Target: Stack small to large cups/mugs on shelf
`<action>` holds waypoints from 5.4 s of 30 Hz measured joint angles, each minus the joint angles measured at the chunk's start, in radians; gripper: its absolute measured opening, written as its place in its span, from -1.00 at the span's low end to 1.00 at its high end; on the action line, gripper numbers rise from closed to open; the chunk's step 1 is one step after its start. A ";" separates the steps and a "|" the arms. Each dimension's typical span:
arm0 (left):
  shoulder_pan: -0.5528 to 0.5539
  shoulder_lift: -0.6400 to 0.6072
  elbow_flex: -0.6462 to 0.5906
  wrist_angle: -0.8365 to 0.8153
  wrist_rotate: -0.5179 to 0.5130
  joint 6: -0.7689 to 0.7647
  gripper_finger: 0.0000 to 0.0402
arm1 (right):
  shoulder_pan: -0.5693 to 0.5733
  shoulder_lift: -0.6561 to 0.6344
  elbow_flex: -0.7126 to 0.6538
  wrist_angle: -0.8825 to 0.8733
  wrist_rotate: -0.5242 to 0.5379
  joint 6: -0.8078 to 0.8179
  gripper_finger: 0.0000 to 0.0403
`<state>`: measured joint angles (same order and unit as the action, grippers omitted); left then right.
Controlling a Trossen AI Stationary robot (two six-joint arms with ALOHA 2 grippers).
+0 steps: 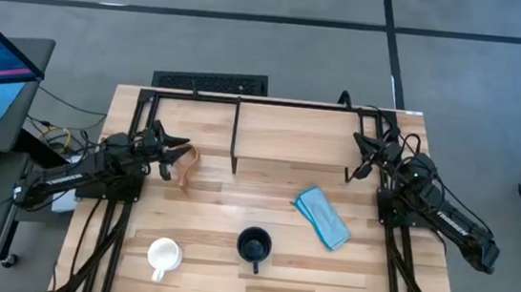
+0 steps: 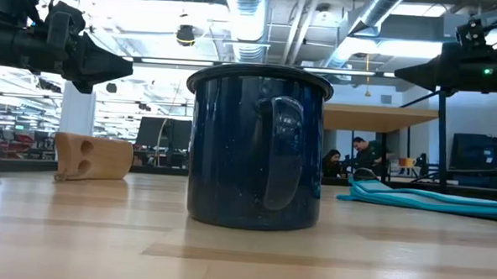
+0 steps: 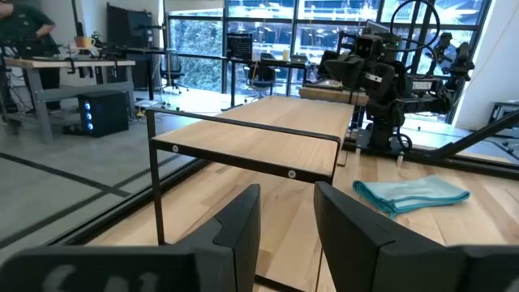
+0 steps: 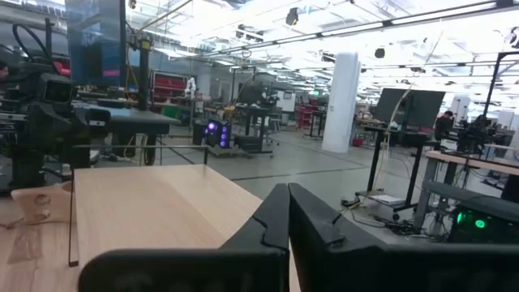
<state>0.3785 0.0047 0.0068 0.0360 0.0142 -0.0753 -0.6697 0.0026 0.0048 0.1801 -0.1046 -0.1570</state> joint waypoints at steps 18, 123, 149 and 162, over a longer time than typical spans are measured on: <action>0.000 0.000 0.000 0.000 0.000 0.000 -0.47 | 0.000 0.000 0.000 0.000 0.000 0.000 -0.87; 0.000 0.002 0.000 -0.001 -0.038 0.161 -0.47 | 0.000 0.000 0.000 0.000 0.000 0.033 -0.87; 0.000 0.002 0.027 0.033 0.199 0.066 -0.47 | 0.000 0.000 0.000 -0.001 0.000 0.053 -0.87; -0.040 0.002 0.042 0.048 0.240 0.071 -0.47 | 0.000 0.000 0.000 0.000 0.000 0.053 -0.87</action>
<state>0.3386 0.0067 0.0486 0.0841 0.2543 -0.0044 -0.6701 0.0026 0.0046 0.1797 -0.1047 -0.1042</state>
